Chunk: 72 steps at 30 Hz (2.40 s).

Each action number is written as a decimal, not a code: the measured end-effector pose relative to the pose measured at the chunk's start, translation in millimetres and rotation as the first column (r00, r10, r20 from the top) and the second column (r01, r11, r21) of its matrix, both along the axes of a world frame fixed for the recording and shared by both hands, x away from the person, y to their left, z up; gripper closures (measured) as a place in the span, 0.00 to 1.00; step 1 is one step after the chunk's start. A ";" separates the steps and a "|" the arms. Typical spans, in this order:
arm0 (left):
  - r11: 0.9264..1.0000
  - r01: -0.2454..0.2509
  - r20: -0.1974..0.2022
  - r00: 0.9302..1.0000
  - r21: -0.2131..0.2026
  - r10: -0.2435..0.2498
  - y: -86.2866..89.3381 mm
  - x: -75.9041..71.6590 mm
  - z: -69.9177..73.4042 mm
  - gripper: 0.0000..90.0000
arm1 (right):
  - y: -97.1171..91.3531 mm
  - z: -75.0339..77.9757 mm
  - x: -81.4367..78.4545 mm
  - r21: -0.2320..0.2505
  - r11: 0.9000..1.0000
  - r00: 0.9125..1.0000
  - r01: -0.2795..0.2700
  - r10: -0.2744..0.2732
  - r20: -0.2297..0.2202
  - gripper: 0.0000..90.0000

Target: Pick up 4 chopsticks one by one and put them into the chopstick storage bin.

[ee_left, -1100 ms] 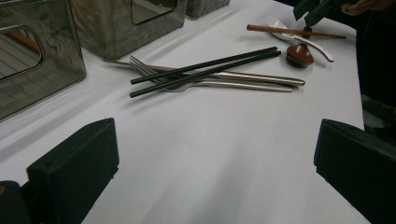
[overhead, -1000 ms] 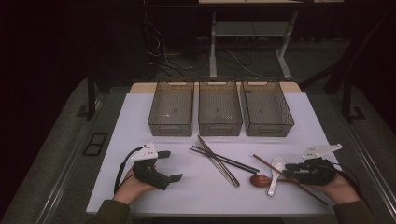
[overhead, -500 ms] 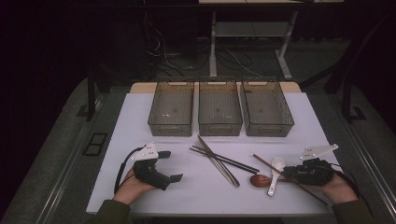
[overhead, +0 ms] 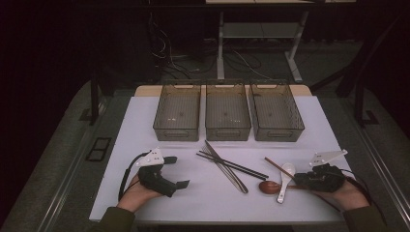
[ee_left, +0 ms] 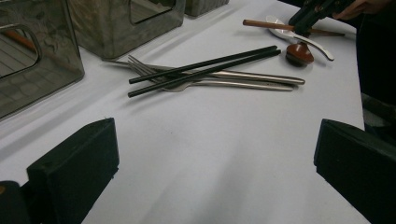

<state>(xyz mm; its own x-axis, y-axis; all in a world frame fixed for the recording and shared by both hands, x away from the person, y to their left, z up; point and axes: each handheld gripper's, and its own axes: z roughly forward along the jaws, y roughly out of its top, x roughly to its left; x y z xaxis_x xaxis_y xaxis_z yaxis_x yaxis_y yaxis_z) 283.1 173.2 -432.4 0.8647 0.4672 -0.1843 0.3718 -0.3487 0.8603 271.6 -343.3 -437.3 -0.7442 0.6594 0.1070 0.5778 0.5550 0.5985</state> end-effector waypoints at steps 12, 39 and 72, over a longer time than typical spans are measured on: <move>1.000 0.002 -0.001 1.000 0.001 -0.002 -0.3 0.0 -0.1 0.00 | -0.5 -2.0 1.2 -0.025 1.000 1.000 0.003 -0.003 0.004 0.89; 1.000 0.003 -0.001 1.000 0.001 -0.003 -0.5 0.1 -0.4 0.00 | -2.8 1.1 1.7 -0.010 1.000 1.000 0.010 -0.010 0.014 0.92; 1.000 -0.017 0.014 1.000 -0.003 0.017 0.6 -2.0 -0.4 0.00 | 5.3 29.5 16.7 0.123 0.992 0.995 0.034 -0.044 0.085 0.92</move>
